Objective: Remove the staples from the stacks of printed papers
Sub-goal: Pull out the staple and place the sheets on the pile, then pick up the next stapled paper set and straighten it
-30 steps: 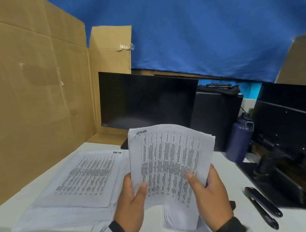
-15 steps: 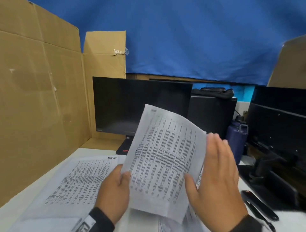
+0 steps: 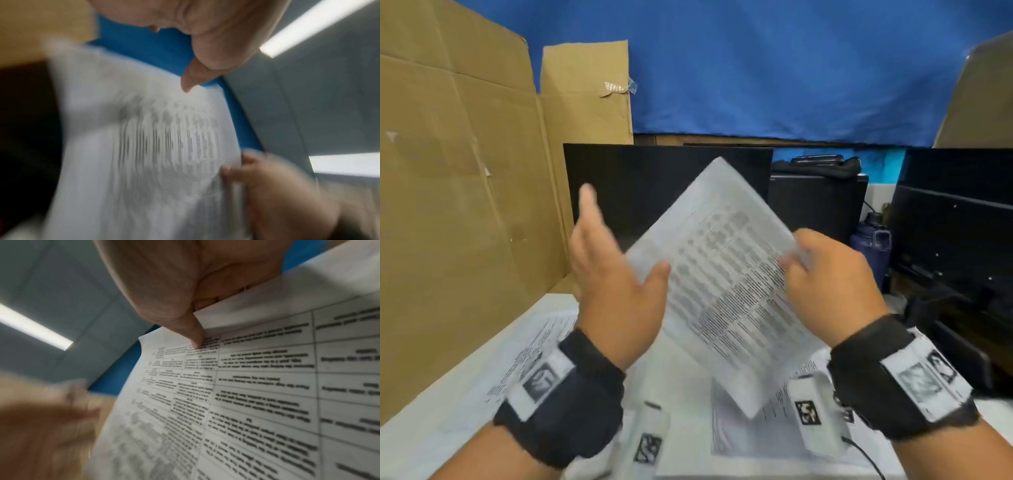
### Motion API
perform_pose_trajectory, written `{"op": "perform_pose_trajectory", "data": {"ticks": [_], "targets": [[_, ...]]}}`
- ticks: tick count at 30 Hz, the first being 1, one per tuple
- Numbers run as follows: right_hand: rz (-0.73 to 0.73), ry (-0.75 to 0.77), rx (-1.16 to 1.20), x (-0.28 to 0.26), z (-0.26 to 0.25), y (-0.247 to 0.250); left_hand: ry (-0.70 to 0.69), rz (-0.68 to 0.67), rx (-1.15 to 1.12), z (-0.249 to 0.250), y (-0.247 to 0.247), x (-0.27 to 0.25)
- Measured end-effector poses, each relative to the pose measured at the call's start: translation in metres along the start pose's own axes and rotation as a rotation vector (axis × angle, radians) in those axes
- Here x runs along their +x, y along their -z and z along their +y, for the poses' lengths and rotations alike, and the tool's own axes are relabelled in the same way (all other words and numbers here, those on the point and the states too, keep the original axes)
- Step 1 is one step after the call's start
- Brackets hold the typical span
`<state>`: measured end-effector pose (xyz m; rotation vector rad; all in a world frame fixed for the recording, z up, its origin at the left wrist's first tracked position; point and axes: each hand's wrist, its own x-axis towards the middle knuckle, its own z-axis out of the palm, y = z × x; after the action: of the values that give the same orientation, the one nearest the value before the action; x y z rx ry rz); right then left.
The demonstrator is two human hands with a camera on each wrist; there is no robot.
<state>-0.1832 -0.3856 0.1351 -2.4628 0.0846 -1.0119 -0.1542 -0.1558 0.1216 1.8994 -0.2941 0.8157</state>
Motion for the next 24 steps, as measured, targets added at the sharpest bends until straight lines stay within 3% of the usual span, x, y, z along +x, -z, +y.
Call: {"op": "perform_pose_trajectory", "data": {"ticks": [2, 3, 5, 8, 11, 16, 24], "targets": [[0.028, -0.144, 0.313, -0.005, 0.013, -0.003, 0.395, -0.14, -0.402, -0.008, -0.009, -0.007], [0.015, -0.207, 0.431, -0.01, 0.016, -0.006, 0.503, -0.231, -0.544, -0.015, -0.017, -0.013], [0.008, -0.302, 0.595, -0.022, 0.022, -0.019, 0.502, -0.29, -0.572, -0.036, -0.031, -0.022], [0.05, -0.387, 0.705, -0.042, 0.028, -0.04, 0.46, -0.177, -0.452, -0.049, -0.038, -0.034], [0.046, -0.434, 0.71, -0.066, 0.031, -0.06, 0.371, -0.188, -0.405, -0.055, -0.042, -0.051], [0.052, -0.543, 0.67, -0.096, 0.037, -0.086, 0.663, -0.22, -0.548, -0.079, -0.055, -0.072], [0.02, -0.439, 0.664, -0.101, 0.024, -0.085, 0.595, -0.215, -0.432, -0.081, -0.066, -0.071]]}}
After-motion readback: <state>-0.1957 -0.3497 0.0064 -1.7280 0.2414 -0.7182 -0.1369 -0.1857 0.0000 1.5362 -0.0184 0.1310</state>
